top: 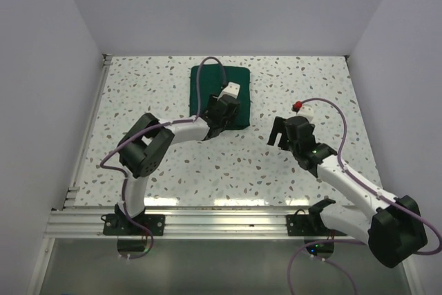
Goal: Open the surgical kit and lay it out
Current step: Open the surgical kit at the center of the board.
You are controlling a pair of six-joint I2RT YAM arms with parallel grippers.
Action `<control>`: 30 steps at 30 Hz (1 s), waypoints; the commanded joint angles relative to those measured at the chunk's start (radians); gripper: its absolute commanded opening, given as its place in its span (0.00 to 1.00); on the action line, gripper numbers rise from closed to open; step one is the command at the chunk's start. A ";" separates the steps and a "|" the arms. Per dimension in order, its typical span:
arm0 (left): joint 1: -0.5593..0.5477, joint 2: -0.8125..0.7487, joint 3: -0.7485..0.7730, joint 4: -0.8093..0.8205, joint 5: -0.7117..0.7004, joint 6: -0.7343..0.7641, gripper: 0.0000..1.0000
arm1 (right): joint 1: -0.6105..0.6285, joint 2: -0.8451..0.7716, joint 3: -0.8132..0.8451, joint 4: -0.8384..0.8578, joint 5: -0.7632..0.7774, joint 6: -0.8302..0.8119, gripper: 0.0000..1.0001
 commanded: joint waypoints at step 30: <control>-0.031 -0.089 0.154 -0.188 -0.174 -0.043 0.00 | 0.003 0.089 0.115 -0.030 0.056 0.000 0.81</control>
